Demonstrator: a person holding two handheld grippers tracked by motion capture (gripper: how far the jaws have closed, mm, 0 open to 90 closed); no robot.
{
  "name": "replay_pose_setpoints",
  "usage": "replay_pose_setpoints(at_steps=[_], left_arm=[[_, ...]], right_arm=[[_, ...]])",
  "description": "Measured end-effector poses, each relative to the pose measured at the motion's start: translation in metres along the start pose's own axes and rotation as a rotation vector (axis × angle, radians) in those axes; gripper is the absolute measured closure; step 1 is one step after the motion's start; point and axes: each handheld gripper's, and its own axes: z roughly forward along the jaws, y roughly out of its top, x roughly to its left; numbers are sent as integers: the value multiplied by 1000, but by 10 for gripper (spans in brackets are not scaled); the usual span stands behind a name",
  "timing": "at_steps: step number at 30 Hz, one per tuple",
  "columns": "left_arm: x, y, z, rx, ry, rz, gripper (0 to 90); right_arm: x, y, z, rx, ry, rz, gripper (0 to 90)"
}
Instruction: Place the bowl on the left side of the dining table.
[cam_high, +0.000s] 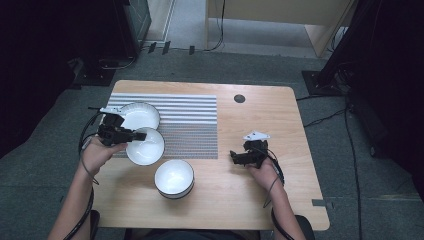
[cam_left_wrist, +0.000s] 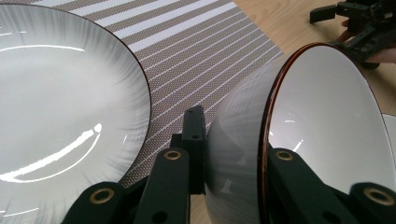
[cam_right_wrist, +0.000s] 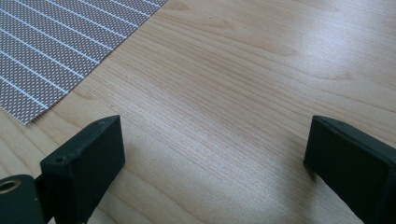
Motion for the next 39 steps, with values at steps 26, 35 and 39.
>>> replay_pose_setpoints(at_steps=[26,35,39], left_arm=[[10,11,8,7,3,-5,776],[14,16,9,6,0,-6,776],[16,17,11,12,-4,-11,776]], right_arm=[[0,0,0,1,0,3,44],[0,0,0,1,3,1,44],[0,0,0,1,3,0,44]])
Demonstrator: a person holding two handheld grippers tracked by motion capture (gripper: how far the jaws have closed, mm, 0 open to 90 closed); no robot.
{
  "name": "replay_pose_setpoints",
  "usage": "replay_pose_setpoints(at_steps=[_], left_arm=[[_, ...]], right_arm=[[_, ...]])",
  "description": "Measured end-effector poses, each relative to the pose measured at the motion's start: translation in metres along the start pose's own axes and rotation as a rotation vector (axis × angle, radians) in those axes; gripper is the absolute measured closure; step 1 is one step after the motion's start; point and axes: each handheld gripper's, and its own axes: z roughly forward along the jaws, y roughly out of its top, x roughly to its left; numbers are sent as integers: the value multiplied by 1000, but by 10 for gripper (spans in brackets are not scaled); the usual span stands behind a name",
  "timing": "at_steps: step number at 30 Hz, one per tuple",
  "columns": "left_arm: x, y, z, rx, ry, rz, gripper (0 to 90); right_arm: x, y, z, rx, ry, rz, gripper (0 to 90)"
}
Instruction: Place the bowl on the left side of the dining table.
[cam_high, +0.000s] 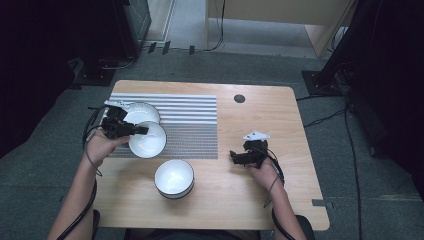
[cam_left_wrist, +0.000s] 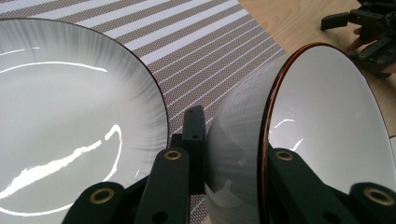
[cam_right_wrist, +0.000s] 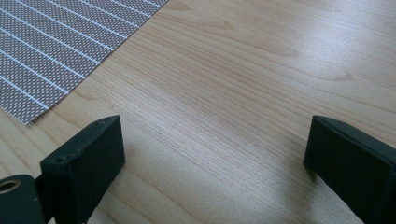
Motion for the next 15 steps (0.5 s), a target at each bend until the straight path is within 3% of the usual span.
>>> replay_pose_setpoints(at_steps=[15], left_arm=[[9,6,4,5,5,-7,776]], right_arm=[[0,0,0,0,1,-2,44]])
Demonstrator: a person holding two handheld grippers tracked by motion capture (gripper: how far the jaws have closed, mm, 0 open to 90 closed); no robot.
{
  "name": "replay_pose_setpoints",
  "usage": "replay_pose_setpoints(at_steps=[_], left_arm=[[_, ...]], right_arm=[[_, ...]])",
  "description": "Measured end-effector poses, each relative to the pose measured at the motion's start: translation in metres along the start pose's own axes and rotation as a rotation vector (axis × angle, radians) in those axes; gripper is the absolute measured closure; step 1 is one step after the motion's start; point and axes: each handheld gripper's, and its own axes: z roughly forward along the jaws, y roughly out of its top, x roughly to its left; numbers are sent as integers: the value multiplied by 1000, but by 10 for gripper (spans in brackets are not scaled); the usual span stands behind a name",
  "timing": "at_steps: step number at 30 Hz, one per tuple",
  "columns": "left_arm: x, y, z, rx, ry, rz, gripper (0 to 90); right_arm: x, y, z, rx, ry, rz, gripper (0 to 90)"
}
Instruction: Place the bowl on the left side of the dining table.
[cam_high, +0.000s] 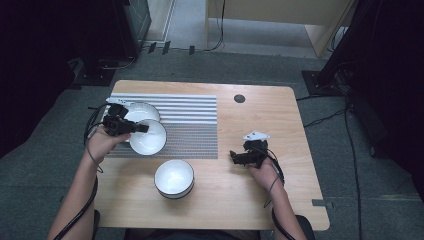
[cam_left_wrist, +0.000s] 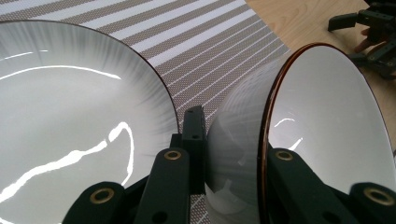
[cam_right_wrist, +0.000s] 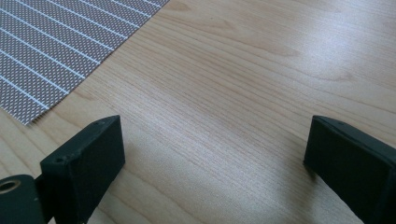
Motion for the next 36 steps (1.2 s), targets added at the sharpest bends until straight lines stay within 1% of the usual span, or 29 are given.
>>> replay_pose_setpoints(at_steps=[4,10,14,19,24,26,33,36], left_arm=[[3,1,0,-1,-4,-7,776],[6,2,1,-2,4,-14,776],[12,2,2,-5,-4,-28,777],[15,3,2,-2,7,-29,776],[17,6,2,-9,6,-31,776],[20,7,2,-13,1,-40,777],[22,12,1,-19,13,-38,776],[23,14,2,-19,9,-40,776]], right_arm=[[0,0,0,0,0,0,44],[0,0,0,-1,0,1,44],[0,0,0,-1,0,0,44],[0,0,0,-1,0,1,44],[0,0,0,-1,1,4,44],[0,0,0,0,0,3,44],[0,0,0,-1,0,1,44],[0,0,0,-1,0,1,45]])
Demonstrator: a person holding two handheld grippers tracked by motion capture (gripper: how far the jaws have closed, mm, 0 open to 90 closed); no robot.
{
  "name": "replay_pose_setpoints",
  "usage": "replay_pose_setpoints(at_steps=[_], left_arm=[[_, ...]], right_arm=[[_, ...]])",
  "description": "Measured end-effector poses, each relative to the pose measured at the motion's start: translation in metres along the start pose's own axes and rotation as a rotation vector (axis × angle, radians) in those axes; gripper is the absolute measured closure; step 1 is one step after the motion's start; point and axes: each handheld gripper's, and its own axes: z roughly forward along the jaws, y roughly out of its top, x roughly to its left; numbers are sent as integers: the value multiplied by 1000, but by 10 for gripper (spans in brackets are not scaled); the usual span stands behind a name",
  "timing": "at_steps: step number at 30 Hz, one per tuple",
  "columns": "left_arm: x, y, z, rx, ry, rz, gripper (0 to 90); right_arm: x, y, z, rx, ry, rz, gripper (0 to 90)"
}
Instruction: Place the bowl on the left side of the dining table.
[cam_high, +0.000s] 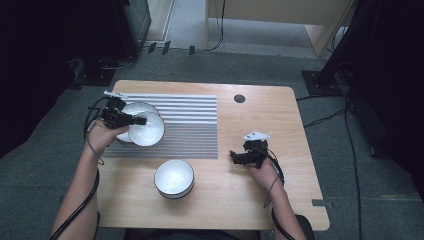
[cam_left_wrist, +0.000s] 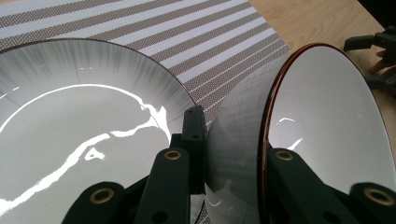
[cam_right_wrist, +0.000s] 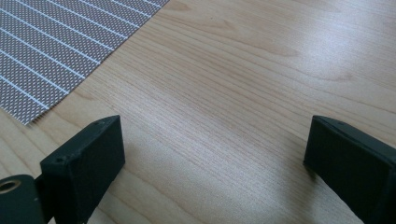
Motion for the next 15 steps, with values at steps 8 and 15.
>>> replay_pose_setpoints(at_steps=[8,15], left_arm=[[2,6,1,-1,15,0,776],[6,9,1,-5,29,-5,776]], right_arm=[[0,0,0,0,0,0,44],[0,0,0,0,0,1,44]])
